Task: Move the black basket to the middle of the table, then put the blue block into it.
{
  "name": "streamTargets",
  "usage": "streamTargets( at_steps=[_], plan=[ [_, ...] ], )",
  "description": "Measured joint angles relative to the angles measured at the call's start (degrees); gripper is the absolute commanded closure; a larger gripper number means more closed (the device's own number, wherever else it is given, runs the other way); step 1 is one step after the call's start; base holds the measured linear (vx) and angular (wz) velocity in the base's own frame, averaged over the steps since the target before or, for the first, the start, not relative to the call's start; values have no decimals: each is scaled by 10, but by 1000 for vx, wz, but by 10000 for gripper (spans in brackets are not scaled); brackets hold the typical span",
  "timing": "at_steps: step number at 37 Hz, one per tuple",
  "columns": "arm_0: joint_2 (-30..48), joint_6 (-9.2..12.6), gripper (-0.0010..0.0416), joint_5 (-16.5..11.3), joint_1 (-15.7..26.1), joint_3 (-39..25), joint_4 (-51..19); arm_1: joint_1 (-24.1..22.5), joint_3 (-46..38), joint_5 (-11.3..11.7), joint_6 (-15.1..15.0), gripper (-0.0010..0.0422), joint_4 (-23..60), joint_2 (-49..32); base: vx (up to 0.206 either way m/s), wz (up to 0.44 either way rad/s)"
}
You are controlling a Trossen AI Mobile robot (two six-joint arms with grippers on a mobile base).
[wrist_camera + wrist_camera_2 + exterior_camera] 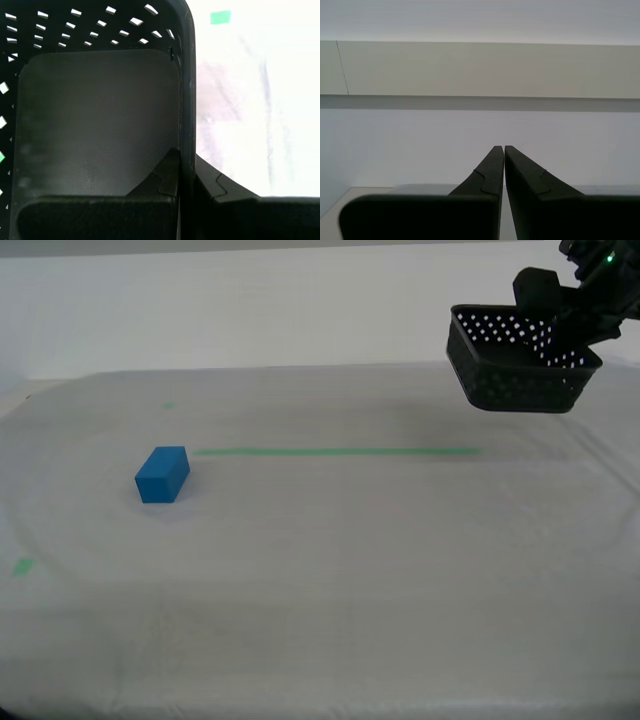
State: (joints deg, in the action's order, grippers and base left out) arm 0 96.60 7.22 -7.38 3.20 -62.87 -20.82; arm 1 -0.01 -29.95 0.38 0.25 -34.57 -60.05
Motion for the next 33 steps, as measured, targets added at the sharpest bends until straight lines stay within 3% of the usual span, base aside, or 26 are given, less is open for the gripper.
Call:
streamTargets(
  at_steps=[11, 33],
  plan=[
    [-31, 50, 406, -1, 50, 0, -18, 0, 0, 0, 0, 412, 0, 0, 0, 0],
    [-32, 153, 406, -2, 206, 0, 5, 0, 0, 0, 0, 412, 0, 0, 0, 0]
  ],
)
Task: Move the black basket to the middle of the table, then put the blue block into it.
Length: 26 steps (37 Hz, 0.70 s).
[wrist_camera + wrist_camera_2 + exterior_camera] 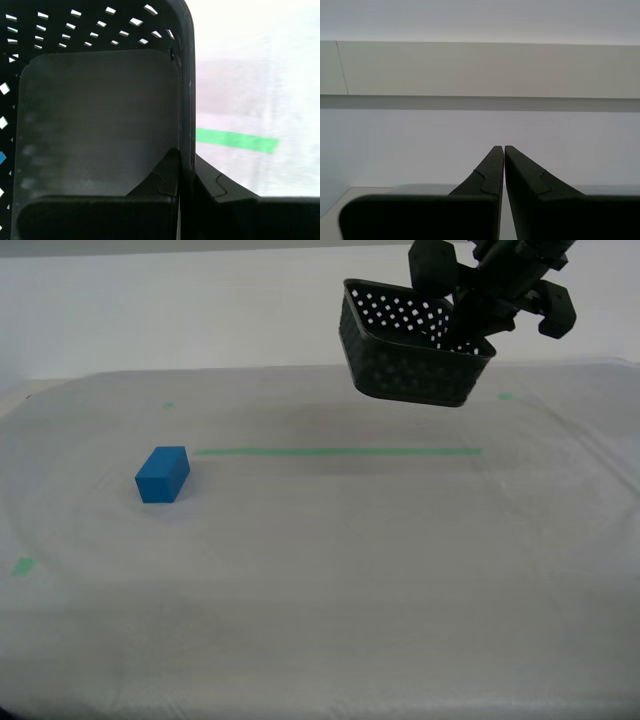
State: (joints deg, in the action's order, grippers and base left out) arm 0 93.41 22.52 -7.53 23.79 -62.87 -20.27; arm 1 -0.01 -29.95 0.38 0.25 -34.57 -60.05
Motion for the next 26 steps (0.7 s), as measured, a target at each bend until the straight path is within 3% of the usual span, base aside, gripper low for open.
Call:
streamTargets(
  at_steps=[9, 16, 26],
  plan=[
    [0, 40, 406, 1, 19, -2, 40, 0, 0, 0, 0, 412, 0, 0, 0, 0],
    [7, 52, 406, 23, 19, -3, 50, 0, 0, 0, 0, 412, 0, 0, 0, 0],
    [83, 58, 406, 24, 22, -49, 52, 0, 0, 0, 0, 412, 0, 0, 0, 0]
  ],
)
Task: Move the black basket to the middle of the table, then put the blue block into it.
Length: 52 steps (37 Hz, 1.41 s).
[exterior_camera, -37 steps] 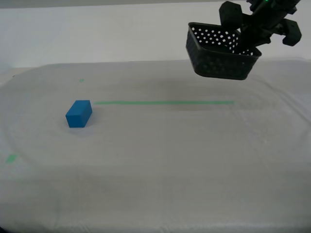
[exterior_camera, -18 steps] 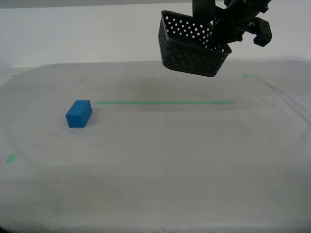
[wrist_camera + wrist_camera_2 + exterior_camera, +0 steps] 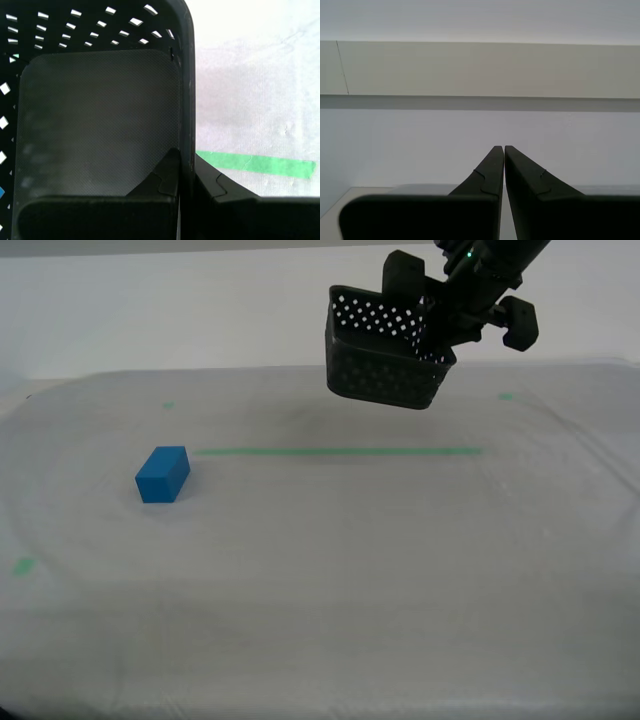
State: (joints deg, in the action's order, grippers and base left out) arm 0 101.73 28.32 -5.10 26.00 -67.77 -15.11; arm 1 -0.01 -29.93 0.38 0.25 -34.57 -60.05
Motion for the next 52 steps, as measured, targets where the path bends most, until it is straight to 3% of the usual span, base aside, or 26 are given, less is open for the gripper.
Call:
streamTargets(
  at_steps=[35, 46, 52],
  plan=[
    [229, 9, 406, 1, 35, -155, -6, 0, 0, 0, 0, 412, 0, 0, 0, 0],
    [246, 8, 402, 2, 36, -164, -19, 0, 0, 0, 0, 412, 0, 0, 0, 0],
    [246, -9, 403, 7, 35, -165, -18, 0, 0, 0, 0, 412, 0, 0, 0, 0]
  ],
)
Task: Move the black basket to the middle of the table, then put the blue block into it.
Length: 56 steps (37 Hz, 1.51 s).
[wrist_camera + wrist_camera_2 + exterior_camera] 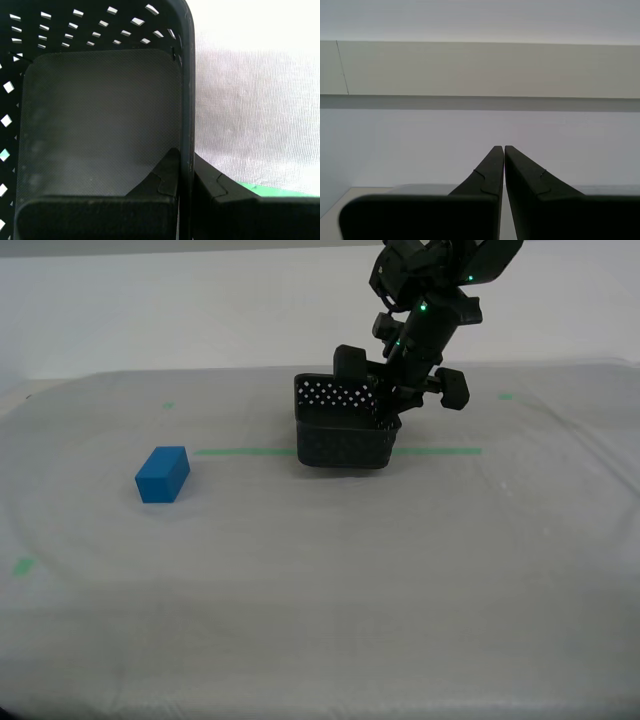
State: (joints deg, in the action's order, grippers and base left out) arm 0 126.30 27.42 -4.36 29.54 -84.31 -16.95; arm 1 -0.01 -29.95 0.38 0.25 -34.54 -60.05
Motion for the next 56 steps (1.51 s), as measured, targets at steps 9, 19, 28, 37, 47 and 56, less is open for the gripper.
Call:
streamTargets(
  at_steps=[9, 19, 28, 37, 47, 56],
  plan=[
    [0, -9, 403, 2, 0, 0, 0, 0, 0, 0, 0, 412, 0, 0, 0, 0],
    [0, -2, 403, 2, 0, 0, 0, 0, 0, 0, 0, 412, 0, 0, 0, 0],
    [0, 6, 403, 3, 0, 0, -3, 0, 0, 0, 0, 412, 0, 0, 0, 0],
    [0, 12, 403, 43, 0, 0, -22, 0, 0, 0, 0, 412, 0, 0, 0, 0],
    [0, -11, 403, 68, 0, 0, -30, 0, 0, 0, 0, 412, 0, 0, 0, 0],
    [0, -12, 402, 68, 2, 0, -46, 0, 0, 0, 0, 412, 0, 0, 0, 0]
  ],
)
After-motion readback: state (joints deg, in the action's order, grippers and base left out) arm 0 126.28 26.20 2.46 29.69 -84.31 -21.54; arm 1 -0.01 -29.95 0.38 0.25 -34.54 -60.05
